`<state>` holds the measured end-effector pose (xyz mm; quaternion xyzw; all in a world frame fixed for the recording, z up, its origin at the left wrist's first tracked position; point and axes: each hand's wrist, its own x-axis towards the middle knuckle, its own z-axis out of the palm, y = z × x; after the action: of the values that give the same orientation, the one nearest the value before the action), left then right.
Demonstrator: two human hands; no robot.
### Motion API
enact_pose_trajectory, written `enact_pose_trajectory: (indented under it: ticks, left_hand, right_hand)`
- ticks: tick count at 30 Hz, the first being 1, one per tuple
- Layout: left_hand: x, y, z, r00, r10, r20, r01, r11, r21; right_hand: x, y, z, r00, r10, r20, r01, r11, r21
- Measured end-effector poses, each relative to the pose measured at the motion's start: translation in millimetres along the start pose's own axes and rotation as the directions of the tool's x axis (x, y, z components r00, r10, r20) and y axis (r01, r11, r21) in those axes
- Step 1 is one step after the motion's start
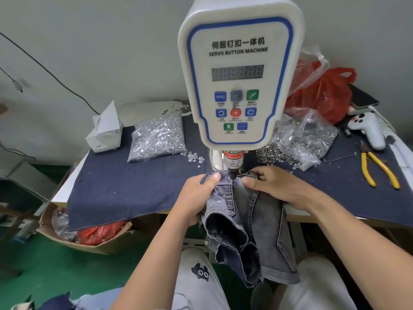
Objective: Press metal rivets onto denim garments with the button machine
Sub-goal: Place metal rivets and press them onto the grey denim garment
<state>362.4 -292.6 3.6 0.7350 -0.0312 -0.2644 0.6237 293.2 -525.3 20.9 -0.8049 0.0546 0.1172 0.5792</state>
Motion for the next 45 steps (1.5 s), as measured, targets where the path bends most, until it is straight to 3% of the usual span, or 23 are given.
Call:
enact_pose_trajectory:
  ticks: [15,45]
  left_hand:
    - [3,-5,1,1.0,0.013,0.013,-0.013,1.0,0.01]
    - [-4,2,3,1.0,-0.008,-0.006,0.008,1.0,0.003]
  right_hand:
    - [-7,5,5,1.0,-0.015,-0.002,0.015,0.992,0.128]
    - [-6,3,4,0.999,0.009,0.045,-0.017,0.984,0.175]
